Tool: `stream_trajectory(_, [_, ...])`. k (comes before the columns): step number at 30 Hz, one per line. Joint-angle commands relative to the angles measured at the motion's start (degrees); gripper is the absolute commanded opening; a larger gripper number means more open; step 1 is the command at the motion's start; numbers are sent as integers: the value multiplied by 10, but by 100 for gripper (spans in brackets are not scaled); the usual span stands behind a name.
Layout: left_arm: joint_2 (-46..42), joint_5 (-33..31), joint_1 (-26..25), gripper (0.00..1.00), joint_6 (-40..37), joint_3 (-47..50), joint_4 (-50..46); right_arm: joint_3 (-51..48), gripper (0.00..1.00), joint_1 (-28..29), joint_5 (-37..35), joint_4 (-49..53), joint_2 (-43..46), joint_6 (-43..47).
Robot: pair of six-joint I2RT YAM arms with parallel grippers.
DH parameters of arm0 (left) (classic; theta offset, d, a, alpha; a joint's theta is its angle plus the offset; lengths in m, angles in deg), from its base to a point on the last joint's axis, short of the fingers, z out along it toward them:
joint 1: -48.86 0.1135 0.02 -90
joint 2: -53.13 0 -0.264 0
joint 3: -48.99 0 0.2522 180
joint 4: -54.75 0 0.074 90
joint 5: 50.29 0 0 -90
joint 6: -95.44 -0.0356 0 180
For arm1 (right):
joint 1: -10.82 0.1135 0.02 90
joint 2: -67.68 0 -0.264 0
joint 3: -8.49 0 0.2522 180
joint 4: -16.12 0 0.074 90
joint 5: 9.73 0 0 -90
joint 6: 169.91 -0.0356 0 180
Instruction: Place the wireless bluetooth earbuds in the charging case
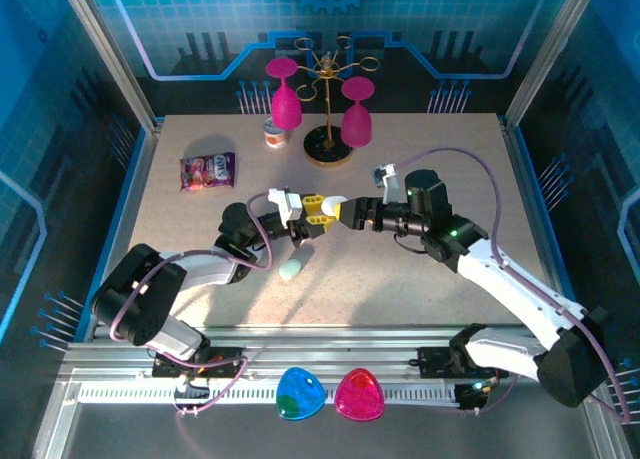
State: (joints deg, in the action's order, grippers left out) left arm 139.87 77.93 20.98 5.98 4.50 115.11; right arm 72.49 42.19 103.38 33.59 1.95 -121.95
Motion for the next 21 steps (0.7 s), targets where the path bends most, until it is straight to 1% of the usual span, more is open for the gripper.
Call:
stream_trajectory(1, [8, -9, 0, 22, 30, -12, 60, -37, 74, -13, 92, -127, -23, -98])
stream_trajectory(4, [5, -8, -1, 22, 31, -14, 61, -52, 71, -15, 110, -170, -37, -134])
stream_trajectory(7, [1, -3, -1, 22, 31, -13, 61, -62, 66, -18, 114, -189, -45, -153])
stream_trajectory(11, [-5, 2, -1, 22, 32, -8, 61, -76, 59, -24, 121, -245, -55, -183])
stream_trajectory(14, [-10, -1, -1, 22, 29, -4, 61, -87, 56, -30, 122, -282, -58, -207])
stream_trajectory(19, [-9, 2, 0, 22, 28, -5, 61, -94, 44, -37, 126, -315, -62, -232])
stream_trajectory(21, [-8, 2, 0, 22, 26, -5, 61, -94, 41, -37, 127, -313, -61, -232])
